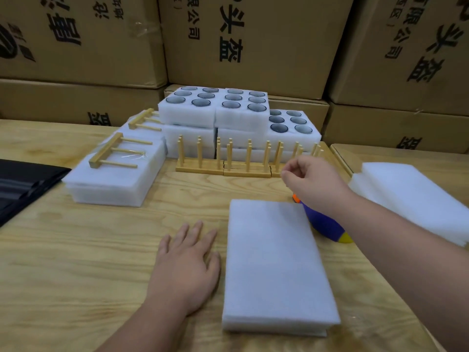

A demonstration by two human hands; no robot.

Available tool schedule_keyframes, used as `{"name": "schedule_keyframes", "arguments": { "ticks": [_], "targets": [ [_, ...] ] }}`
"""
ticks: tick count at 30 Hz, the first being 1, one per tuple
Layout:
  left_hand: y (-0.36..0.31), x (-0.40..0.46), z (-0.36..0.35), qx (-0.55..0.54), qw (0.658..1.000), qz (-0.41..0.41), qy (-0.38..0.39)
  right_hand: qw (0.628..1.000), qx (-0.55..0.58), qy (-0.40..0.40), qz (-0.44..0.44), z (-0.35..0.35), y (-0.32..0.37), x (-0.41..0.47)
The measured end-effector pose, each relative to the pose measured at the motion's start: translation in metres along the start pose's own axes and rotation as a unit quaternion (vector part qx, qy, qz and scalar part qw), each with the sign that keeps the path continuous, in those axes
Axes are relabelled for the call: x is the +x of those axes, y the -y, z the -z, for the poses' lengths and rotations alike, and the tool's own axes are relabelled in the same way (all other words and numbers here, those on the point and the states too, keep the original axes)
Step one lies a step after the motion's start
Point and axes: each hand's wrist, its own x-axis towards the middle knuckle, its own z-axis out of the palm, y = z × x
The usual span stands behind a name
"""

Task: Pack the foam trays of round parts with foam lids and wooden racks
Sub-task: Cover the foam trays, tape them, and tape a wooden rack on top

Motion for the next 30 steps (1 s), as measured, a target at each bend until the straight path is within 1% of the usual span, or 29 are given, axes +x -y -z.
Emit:
{"name": "schedule_keyframes", "arguments": {
  "ticks": [5, 8, 11, 15, 21, 30],
  "targets": [
    [0.0, 0.0, 0.001, -0.008, 1.0, -0.004, -0.003, 0.997, -0.06, 0.022, 0.034, -0.024, 0.011, 0.044],
    [0.0, 0.001, 0.003, -0.011, 1.0, -0.008, -0.006, 0.997, -0.067, 0.025, 0.043, -0.038, 0.018, 0.066],
    [0.0, 0.003, 0.004, -0.018, 1.0, -0.01, -0.007, 0.993, -0.103, 0.019, 0.048, -0.05, 0.024, 0.086],
    [0.002, 0.006, 0.003, -0.026, 1.0, -0.013, -0.008, 0.986, -0.155, 0.037, 0.04, -0.062, 0.031, 0.109],
    [0.002, 0.009, 0.001, -0.033, 0.999, -0.008, -0.015, 0.966, -0.252, 0.037, 0.042, -0.075, 0.029, 0.134],
    [0.0, 0.012, 0.003, -0.043, 0.999, -0.003, -0.007, 0.95, -0.308, 0.057, 0.004, -0.086, 0.023, 0.143]
  ]
}}
